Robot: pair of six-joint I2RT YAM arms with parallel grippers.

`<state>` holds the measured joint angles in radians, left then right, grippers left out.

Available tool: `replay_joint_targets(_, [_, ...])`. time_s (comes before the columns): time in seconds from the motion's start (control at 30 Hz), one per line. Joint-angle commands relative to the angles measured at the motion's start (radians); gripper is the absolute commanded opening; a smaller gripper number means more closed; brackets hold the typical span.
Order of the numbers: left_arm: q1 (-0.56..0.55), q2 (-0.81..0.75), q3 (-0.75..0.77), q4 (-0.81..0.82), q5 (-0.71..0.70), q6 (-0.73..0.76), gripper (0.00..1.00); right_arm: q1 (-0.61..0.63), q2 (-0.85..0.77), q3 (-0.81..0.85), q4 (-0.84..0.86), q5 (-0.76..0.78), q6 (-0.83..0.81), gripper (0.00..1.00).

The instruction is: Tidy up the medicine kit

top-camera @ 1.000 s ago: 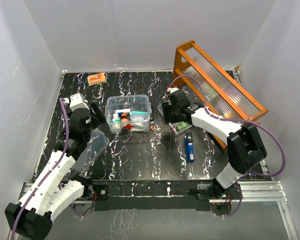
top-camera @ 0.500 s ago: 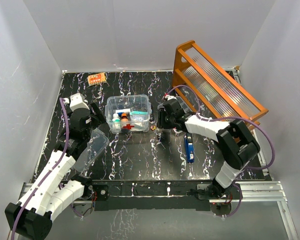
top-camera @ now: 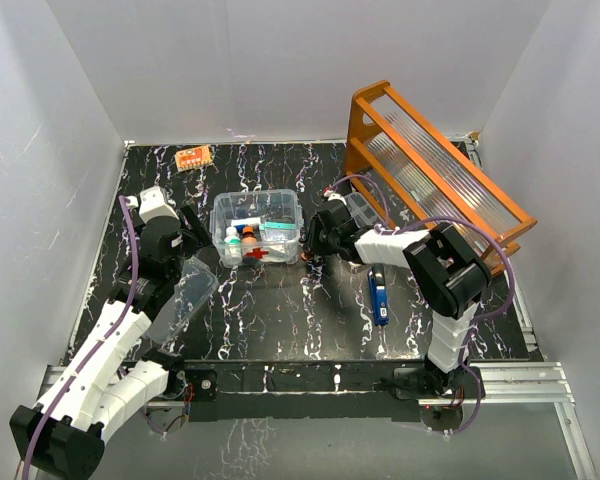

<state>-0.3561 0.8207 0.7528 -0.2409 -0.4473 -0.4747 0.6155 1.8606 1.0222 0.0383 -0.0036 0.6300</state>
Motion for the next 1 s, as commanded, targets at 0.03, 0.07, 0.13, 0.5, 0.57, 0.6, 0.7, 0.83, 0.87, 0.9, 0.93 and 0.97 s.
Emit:
replay_joint_targets(0.03, [0.005,-0.014,-0.002,-0.005,-0.025,0.002,0.71,0.011,0.033,0.034,0.029,-0.02,-0.012,0.18])
replay_joint_targets(0.07, [0.004,-0.014,-0.003,-0.005,-0.025,0.002,0.71,0.013,0.03,0.03,0.024,-0.025,-0.019,0.18])
replay_joint_targets(0.13, [0.005,-0.015,-0.004,-0.005,-0.024,0.002,0.71,0.014,0.019,0.015,0.019,-0.044,-0.031,0.18])
replay_joint_targets(0.5, [0.004,-0.015,-0.003,-0.003,-0.022,0.001,0.71,0.059,-0.086,-0.1,-0.017,-0.088,-0.126,0.1])
replay_joint_targets(0.57, [0.004,-0.017,-0.005,-0.003,-0.021,0.001,0.71,0.075,-0.103,-0.118,-0.025,-0.073,-0.131,0.11])
replay_joint_targets(0.6, [0.004,-0.019,-0.006,-0.003,-0.021,0.001,0.71,0.084,-0.11,-0.123,-0.035,-0.063,-0.133,0.12])
replay_joint_targets(0.7, [0.004,-0.019,-0.005,-0.003,-0.021,-0.001,0.71,0.124,-0.148,-0.145,-0.058,-0.007,-0.133,0.14])
replay_joint_targets(0.83, [0.004,-0.018,-0.005,-0.003,-0.02,-0.001,0.71,0.174,-0.192,-0.161,-0.1,0.071,-0.125,0.19])
replay_joint_targets(0.87, [0.004,-0.018,-0.004,-0.003,-0.02,-0.001,0.71,0.186,-0.204,-0.164,-0.108,0.086,-0.125,0.22])
replay_joint_targets(0.9, [0.004,-0.018,-0.005,-0.004,-0.021,-0.001,0.71,0.198,-0.212,-0.166,-0.116,0.102,-0.126,0.26])
replay_joint_targets(0.93, [0.003,-0.019,-0.005,-0.003,-0.021,-0.001,0.71,0.209,-0.22,-0.162,-0.131,0.118,-0.128,0.3])
replay_joint_targets(0.97, [0.003,-0.021,-0.004,-0.003,-0.021,-0.001,0.71,0.221,-0.224,-0.155,-0.147,0.14,-0.129,0.33])
